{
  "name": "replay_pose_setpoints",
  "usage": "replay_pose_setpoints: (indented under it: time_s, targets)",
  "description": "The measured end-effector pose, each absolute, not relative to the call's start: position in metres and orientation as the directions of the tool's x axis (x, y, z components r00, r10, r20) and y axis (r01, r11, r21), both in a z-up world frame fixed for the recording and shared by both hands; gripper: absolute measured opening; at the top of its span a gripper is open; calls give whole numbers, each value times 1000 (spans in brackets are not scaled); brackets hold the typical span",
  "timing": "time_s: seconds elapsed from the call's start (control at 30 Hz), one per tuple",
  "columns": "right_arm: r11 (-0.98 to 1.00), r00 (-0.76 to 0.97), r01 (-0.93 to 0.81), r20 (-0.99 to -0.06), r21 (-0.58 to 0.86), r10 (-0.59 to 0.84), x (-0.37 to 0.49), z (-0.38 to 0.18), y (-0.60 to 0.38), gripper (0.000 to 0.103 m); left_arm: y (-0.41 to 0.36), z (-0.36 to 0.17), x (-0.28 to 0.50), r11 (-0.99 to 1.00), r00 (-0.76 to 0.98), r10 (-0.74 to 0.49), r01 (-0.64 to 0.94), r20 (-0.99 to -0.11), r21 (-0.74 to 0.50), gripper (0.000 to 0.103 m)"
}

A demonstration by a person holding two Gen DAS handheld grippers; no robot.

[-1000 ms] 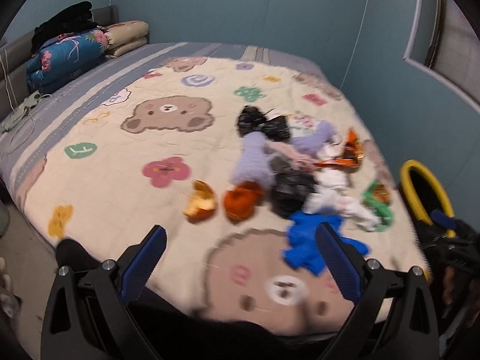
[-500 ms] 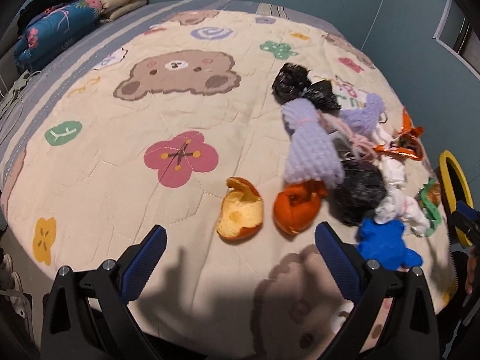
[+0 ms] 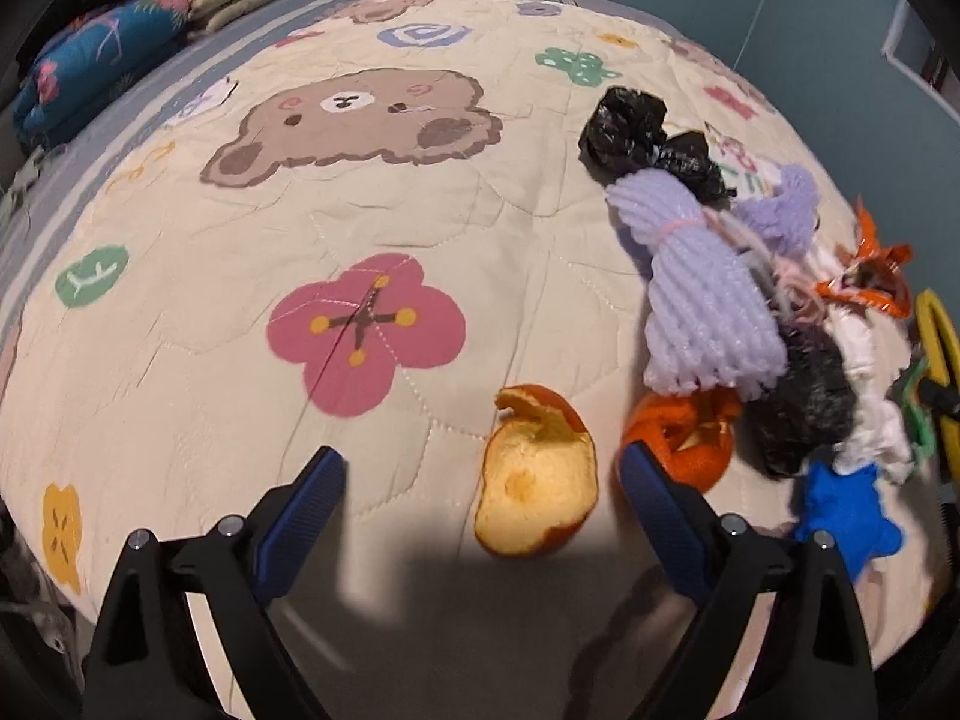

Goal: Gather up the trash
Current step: 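Grasp the dried orange peel with the left tool while the right tool grasps the green snack wrapper, then carry the orange peel and green wrapper over the yellow-rimmed bin with both tools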

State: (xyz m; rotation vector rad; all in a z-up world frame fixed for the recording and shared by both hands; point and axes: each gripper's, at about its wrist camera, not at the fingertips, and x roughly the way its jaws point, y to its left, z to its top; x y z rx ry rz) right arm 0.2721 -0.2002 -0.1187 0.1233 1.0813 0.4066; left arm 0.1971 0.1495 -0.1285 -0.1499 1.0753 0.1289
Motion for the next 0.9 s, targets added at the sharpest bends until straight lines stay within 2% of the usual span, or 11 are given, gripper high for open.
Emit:
replay_pose_setpoints:
  time_s: [0.13,0.17,0.23,0.27,0.3,0.33,0.4,0.57,0.63,0.7,0.9]
  targets:
    - [914,401,-279,-828,296,391,273,-123,-196,67,145,-133,200,986,482,21,-153,-876,-61,84]
    - [915,398,-276,-832,293,386,274,-125,-196,65,145,-133,200,987,488,18,-148,-873,-62,80]
    - [919,389,-260,-839,296,381,279,-131,-199,57,147,-134,201,987,494,20,-150,-869,-63,71]
    - [921,387,-256,-842,293,375,280,-133,-199,54,148,-134,201,986,497,19,-152,-868,-66,64]
    - [926,390,-250,-846,282,363,281,-135,-199,46,150,-134,201,985,502,13,-153,-865,-74,55]
    - [928,394,-247,-846,277,358,281,-135,-201,39,151,-134,201,984,504,0,-152,-863,-88,51]
    - [926,394,-249,-843,284,365,281,-136,-202,33,150,-136,201,986,505,-3,-144,-863,-88,36]
    - [930,385,-239,-852,279,355,279,-142,-204,27,136,-139,200,994,522,48,-107,-852,-10,29]
    - [926,396,-249,-843,283,364,275,-139,-203,20,135,-137,198,995,530,46,-100,-847,-8,24]
    - [922,409,-254,-832,292,376,272,-135,-204,18,138,-135,198,994,533,40,-109,-845,-22,20]
    - [910,487,-254,-770,327,413,264,-116,-218,12,135,-122,189,992,542,16,-111,-840,-53,17]
